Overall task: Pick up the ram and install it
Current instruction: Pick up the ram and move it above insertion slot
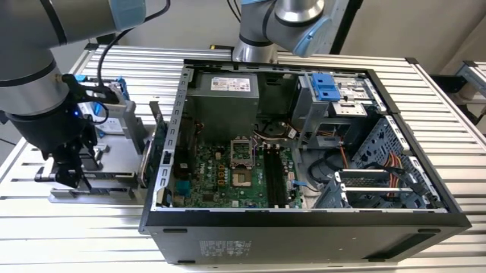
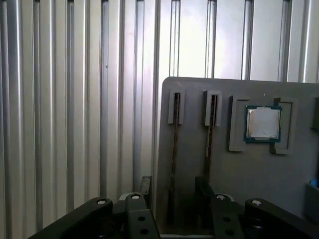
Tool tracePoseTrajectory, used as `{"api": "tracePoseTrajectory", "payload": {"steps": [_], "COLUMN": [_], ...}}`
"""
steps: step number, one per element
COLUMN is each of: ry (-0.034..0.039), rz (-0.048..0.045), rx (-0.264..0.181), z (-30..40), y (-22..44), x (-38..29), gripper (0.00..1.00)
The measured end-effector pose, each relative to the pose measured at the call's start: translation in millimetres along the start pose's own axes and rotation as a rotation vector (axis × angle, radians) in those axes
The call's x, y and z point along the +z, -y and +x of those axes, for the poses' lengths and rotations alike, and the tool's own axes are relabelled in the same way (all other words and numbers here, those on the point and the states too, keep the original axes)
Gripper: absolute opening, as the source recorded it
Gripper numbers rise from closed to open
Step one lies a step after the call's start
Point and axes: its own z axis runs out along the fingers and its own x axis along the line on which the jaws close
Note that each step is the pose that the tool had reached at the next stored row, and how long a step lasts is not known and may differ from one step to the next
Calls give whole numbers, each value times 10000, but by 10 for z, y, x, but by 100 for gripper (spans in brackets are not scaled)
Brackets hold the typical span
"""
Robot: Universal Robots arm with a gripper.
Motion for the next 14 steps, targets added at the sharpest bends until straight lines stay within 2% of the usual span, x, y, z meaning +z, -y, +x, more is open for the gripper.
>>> {"api": "tracePoseTrajectory", "payload": {"steps": [14], "ry": [-120], "rz": [-2], "rx": [0], "z": [-8], "y": [0], "x": [121], "gripper": [100]}}
